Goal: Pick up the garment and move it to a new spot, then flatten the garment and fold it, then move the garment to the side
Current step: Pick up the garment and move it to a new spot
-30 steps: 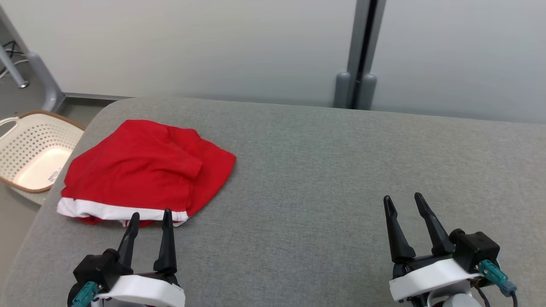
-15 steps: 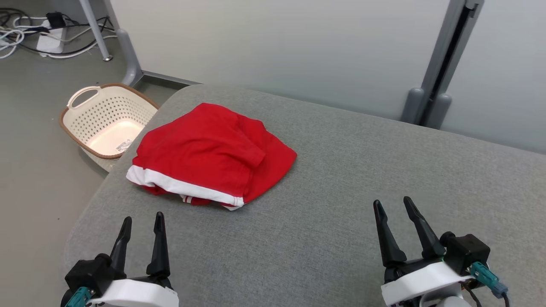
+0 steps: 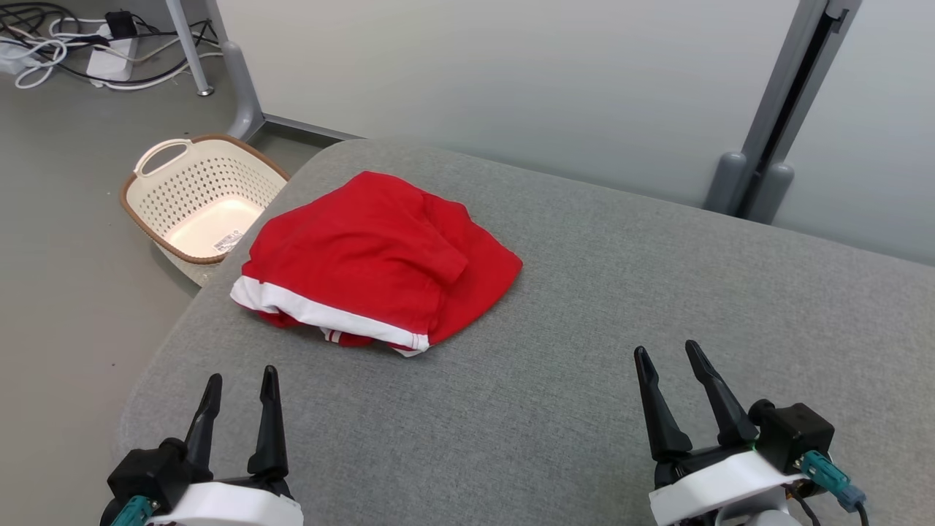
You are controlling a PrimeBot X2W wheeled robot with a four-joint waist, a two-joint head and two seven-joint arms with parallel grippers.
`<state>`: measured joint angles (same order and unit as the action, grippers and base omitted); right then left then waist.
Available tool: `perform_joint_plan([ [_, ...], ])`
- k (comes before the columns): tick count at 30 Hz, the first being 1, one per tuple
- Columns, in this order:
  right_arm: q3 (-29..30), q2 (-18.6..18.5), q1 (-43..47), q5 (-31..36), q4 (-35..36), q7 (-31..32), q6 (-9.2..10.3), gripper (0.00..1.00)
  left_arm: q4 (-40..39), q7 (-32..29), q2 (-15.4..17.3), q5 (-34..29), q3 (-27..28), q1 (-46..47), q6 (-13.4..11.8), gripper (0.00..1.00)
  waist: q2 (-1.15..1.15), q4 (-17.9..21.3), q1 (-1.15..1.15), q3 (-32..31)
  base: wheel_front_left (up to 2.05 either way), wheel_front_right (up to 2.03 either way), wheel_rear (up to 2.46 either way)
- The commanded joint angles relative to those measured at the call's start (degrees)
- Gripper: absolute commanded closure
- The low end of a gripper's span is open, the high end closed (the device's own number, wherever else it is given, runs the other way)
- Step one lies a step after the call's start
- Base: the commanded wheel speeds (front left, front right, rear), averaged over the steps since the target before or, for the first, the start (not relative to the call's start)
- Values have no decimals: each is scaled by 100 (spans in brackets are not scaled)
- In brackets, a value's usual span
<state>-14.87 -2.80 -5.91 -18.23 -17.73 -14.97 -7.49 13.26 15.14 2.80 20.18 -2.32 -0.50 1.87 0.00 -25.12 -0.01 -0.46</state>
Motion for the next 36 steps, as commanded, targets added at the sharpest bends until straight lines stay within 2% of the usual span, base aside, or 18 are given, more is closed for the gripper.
perform_joint_plan([
  [1,24,-16,-35,-2,-10,-34,0,0,-32,2,17,-40,27,37,12,0,0,46,1,31,0,0,0],
  [7,77,-19,-161,126,12,-34,0,0,-117,1,15,-167,159,236,69,0,0,272,1,286,0,0,0],
  [15,498,-17,-463,359,125,-34,0,0,174,2,126,-585,251,1009,389,0,0,762,1,1045,0,0,0],
  [19,694,-19,-612,534,186,-34,0,0,609,-89,407,-485,172,1637,501,0,0,988,1,1411,0,0,0],
  [26,855,-18,-791,754,297,-34,0,0,1428,-1224,1074,-180,35,2845,563,0,0,1315,1,1914,0,0,0],
  [27,855,-18,-791,754,297,-34,0,0,1428,-1224,1074,-180,35,2845,563,0,0,1315,1,1914,0,0,0],
  [36,765,-15,-946,830,398,-34,0,0,2230,-2093,1824,-61,-243,3862,559,0,0,1687,1,2339,0,0,0],
])
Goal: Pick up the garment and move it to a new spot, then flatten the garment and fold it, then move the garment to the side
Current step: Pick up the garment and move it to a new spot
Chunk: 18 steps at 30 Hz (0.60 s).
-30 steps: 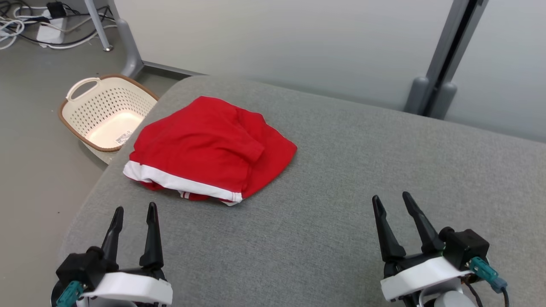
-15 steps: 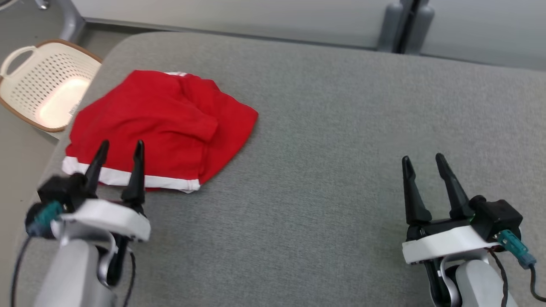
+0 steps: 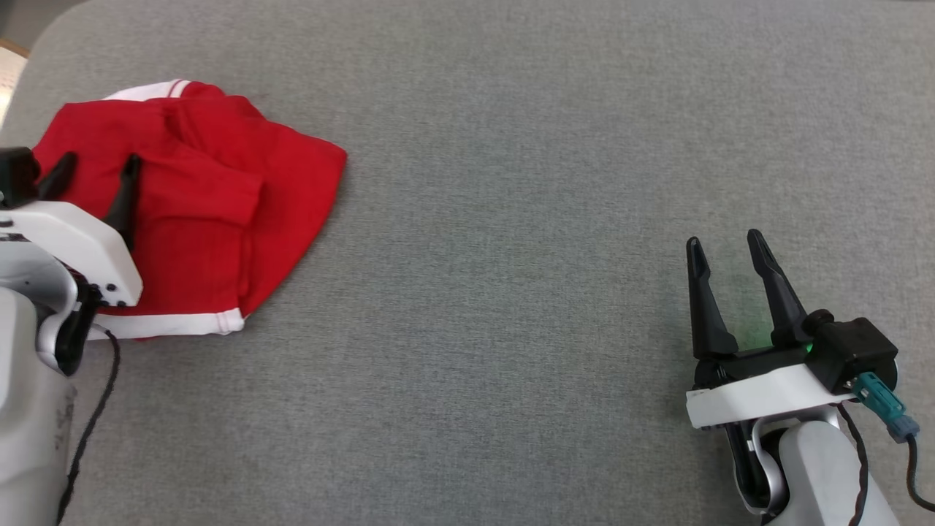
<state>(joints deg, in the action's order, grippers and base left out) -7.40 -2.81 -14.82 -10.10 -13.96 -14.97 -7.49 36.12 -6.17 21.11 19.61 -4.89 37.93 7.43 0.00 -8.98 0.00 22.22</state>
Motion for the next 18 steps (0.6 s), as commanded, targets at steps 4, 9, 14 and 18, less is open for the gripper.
perform_joint_plan([
  [4,-2,-16,-68,36,19,-34,0,0,343,-118,144,-30,-30,285,1,0,0,184,0,159,0,0,0],
  [9,-9,-14,-80,47,34,-34,0,0,825,-196,242,-88,-119,490,-5,0,0,264,0,220,0,0,0],
  [14,12,-14,-85,38,24,-34,0,0,1133,-131,214,-12,-179,592,-1,100,0,272,0,215,0,0,0],
  [18,26,-15,-72,8,-21,-34,0,0,1158,148,173,9,-242,621,1,100,0,217,0,125,0,0,0],
])
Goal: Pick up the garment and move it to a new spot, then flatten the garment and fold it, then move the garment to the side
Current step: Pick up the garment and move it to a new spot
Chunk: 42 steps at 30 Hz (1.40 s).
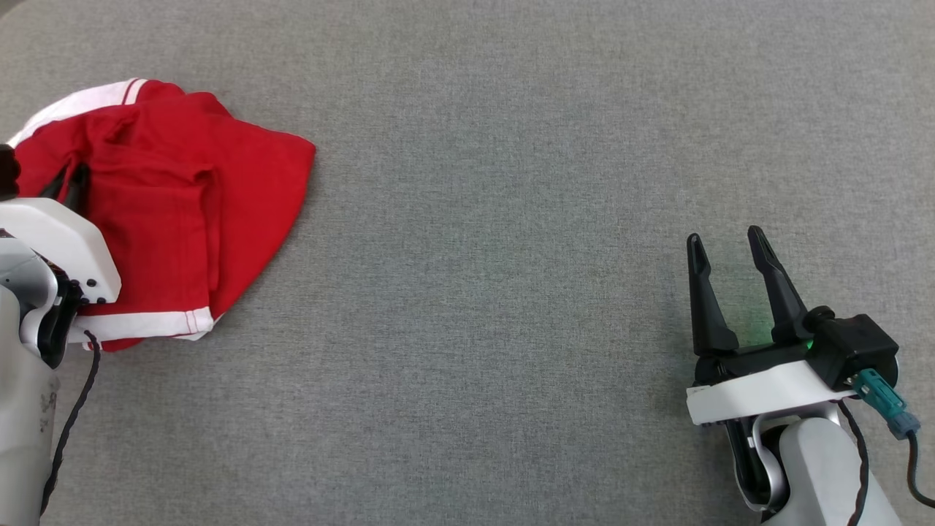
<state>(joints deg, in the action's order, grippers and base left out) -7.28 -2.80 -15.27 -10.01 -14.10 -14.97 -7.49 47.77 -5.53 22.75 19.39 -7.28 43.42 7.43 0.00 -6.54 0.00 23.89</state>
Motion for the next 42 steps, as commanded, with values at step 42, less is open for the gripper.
perform_joint_plan([
  [42,-131,-16,200,-723,-68,-34,0,0,-4393,122,-1083,477,-978,-1132,-523,100,0,1160,0,-1252,0,0,0],
])
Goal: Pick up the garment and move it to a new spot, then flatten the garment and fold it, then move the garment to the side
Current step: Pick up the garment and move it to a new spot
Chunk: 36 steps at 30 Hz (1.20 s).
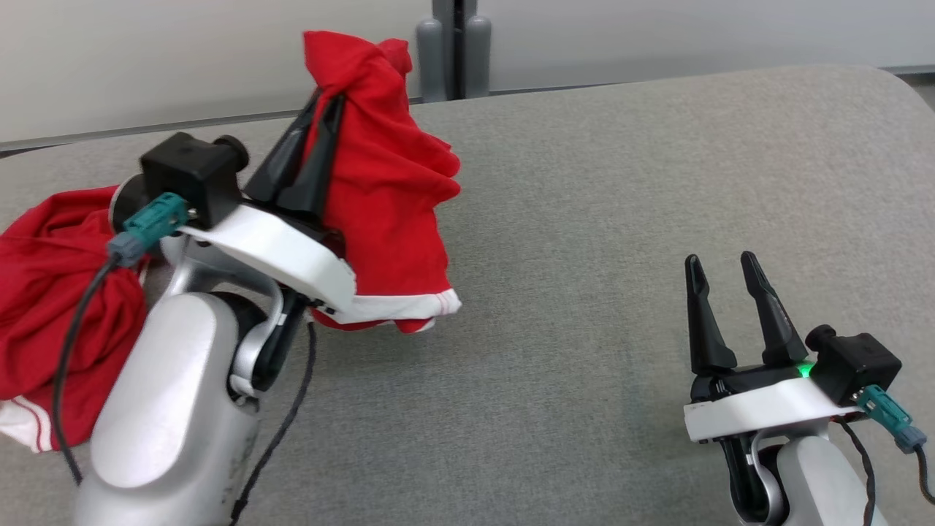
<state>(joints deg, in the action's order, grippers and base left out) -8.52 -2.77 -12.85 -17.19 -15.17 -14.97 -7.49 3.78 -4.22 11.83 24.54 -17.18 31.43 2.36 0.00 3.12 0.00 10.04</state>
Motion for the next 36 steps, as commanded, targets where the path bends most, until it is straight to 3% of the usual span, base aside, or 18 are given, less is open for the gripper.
perform_joint_plan([
  [1,-5,-17,-63,-30,47,-34,0,0,56,-9,-82,-57,-66,81,-54,100,0,289,0,186,0,0,0],
  [7,-42,-20,-189,-154,119,-34,0,0,801,179,-626,-45,-441,300,-191,100,0,967,0,512,0,0,0],
  [11,-84,-13,-234,-283,155,-34,0,0,1364,393,-742,-9,-458,518,-313,100,0,1288,0,619,0,0,0],
  [12,-110,-15,-233,-304,160,-34,0,0,1507,435,-759,-44,-500,574,-326,60,0,1349,0,639,0,0,0],
  [13,-143,-14,-231,-333,163,-34,0,0,1668,477,-780,-51,-529,628,-336,0,0,1399,0,655,0,0,0],
  [22,-108,-13,-104,-278,151,-34,0,0,2282,1023,-759,80,-492,841,-241,0,0,1300,0,583,0,0,0],
  [36,28,-19,145,242,-25,-34,0,0,2335,1896,-17,251,73,-289,24,0,0,-10,0,-60,0,0,0],
])
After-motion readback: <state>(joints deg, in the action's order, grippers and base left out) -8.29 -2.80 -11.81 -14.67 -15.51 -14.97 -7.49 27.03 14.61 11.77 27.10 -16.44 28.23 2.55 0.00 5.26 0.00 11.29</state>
